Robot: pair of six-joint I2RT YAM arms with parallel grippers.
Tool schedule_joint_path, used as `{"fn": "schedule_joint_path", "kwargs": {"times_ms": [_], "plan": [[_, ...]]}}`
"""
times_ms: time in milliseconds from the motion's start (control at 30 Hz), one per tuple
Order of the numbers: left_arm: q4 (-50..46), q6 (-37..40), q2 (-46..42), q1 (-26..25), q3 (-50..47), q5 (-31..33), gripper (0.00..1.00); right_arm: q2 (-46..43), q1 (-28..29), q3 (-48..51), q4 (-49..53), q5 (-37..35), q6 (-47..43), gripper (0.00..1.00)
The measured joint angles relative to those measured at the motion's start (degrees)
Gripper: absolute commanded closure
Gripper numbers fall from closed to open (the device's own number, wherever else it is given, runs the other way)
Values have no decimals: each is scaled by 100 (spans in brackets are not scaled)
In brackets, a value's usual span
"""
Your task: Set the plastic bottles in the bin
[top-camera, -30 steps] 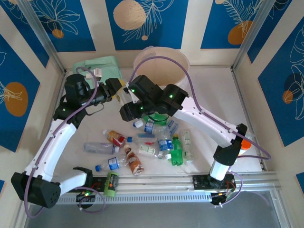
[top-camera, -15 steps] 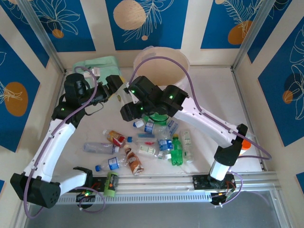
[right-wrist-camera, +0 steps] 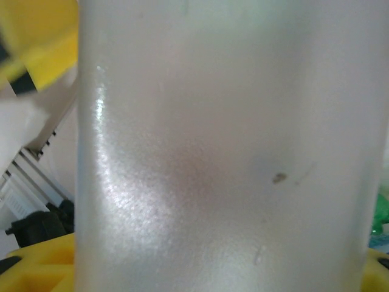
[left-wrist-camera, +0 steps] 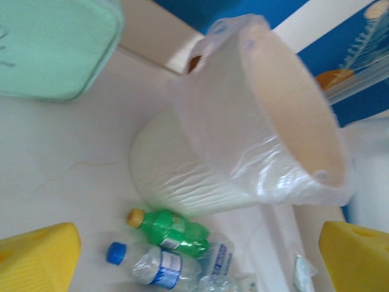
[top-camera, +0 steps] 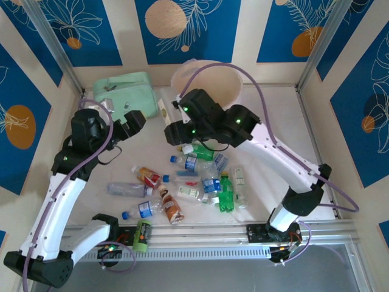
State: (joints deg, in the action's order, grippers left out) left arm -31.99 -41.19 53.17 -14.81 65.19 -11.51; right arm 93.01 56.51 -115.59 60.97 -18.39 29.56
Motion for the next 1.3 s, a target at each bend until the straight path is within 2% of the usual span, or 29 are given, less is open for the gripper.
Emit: {"fn": "schedule_joint_path", "kwargs": {"times_ms": [233, 600, 933, 1300], "plan": [[-343, -4, -149, 0, -326, 184, 3, -249, -704, -551, 153, -76, 48, 49], [-407, -50, -212, -2, -420, 190, 8, -162, -1871, -1097, 356, 101, 105, 49], [-376, -203, -203, -111, -568, 61, 10, 448, -2291, -1823, 605, 240, -68, 49], [-321, -245, -236, -138, -656, 37, 11, 1453, -2391, -2680, 774, 249, -531, 49]]}}
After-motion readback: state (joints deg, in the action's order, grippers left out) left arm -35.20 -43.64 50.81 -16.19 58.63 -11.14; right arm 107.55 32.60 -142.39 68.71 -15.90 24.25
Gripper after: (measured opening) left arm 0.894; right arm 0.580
